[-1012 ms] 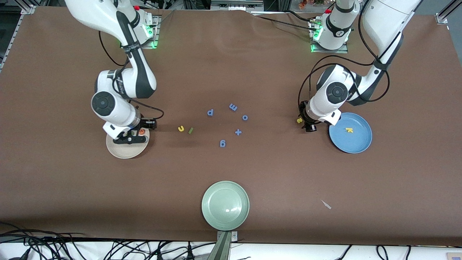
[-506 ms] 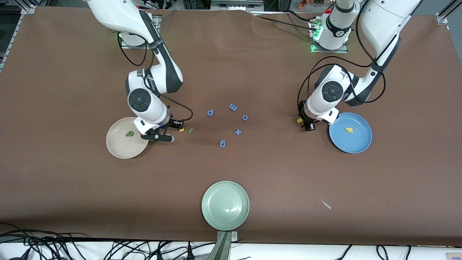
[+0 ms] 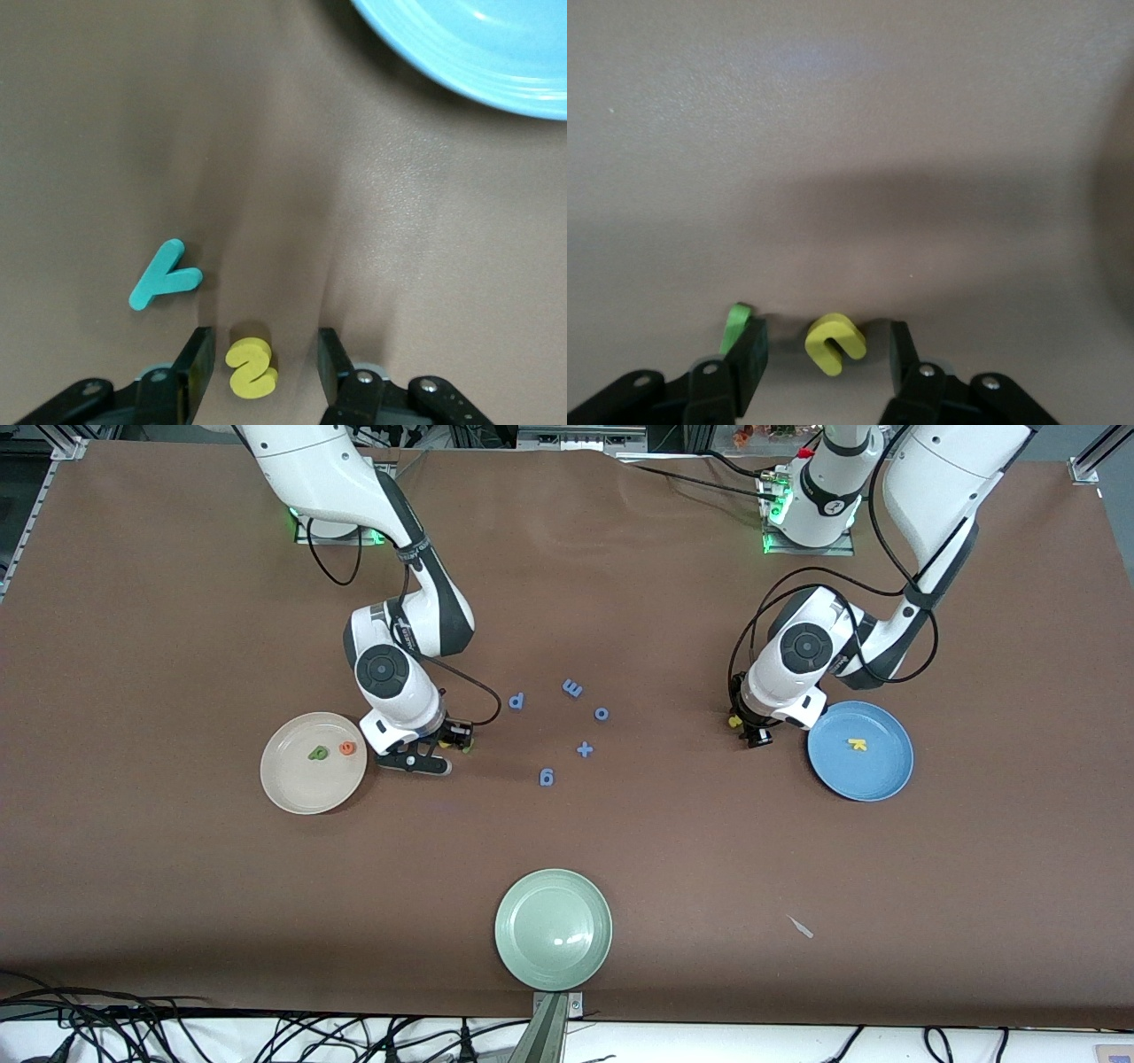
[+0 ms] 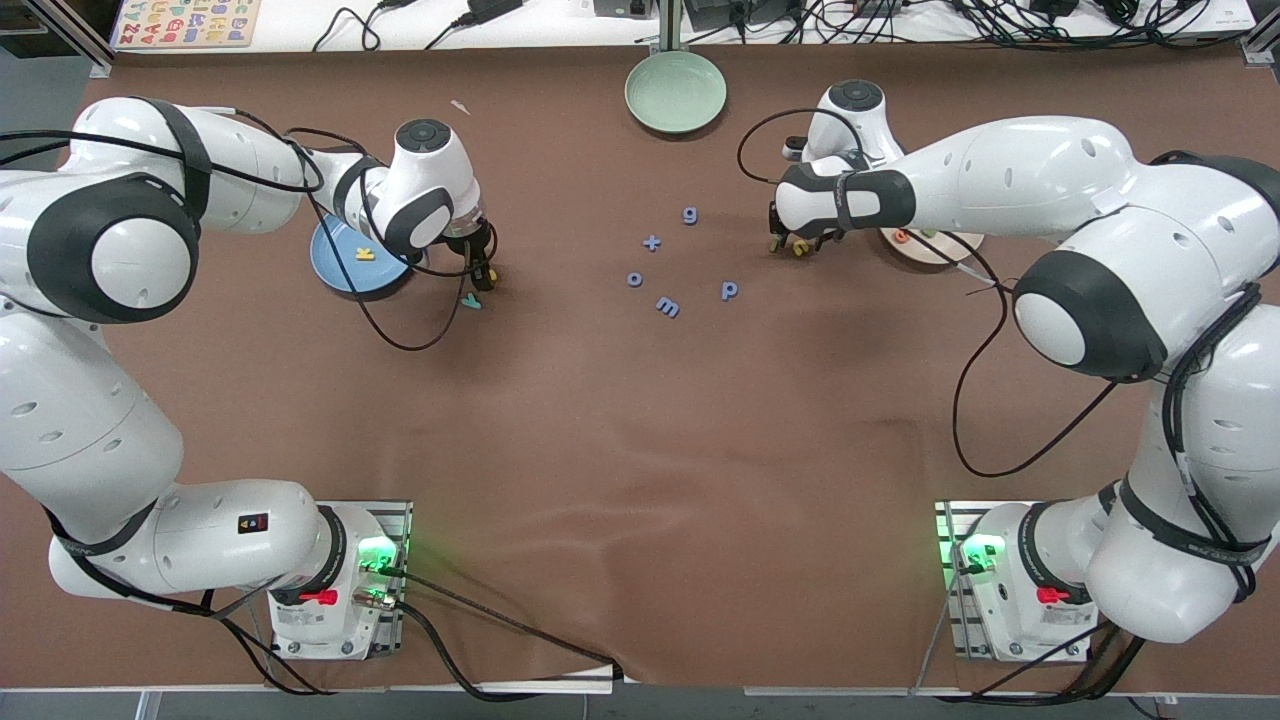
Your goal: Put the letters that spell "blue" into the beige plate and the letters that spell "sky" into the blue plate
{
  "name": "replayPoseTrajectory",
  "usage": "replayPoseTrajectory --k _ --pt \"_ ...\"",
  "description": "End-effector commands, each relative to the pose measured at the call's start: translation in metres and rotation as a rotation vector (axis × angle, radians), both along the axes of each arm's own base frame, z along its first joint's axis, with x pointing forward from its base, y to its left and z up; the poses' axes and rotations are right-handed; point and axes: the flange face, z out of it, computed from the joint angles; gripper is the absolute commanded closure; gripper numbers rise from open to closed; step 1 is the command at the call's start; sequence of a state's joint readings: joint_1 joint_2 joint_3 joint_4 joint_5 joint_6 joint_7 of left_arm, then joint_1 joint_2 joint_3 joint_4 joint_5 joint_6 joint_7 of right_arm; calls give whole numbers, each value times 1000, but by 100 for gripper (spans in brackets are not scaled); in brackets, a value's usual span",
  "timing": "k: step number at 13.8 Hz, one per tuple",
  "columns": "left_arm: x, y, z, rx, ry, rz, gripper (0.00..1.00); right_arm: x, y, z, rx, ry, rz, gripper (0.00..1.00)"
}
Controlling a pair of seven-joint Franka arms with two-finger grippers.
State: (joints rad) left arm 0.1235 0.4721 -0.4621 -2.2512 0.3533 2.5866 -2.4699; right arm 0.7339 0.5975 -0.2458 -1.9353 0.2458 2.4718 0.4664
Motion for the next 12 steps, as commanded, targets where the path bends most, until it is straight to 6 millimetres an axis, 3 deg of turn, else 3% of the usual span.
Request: replayPoseTrajectory --k 1,3,6,9,12 --pt "-4 -4 -4 9 -4 0 54 1 6 -3 9 -6 -13 37" --pt "-4 -4 -3 12 -5 -1 61 -2 1 -8 5 -7 -17 44" --pt "-5 -5 -4 14 -3 -7 90 -5 -1 -11 3 -5 -13 62" --pt "3 -5 8 23 -17 -28 94 -5 -2 -8 4 -2 3 84" --pt "22 8 31 63 -19 -20 94 5 -10 10 11 -11 15 87"
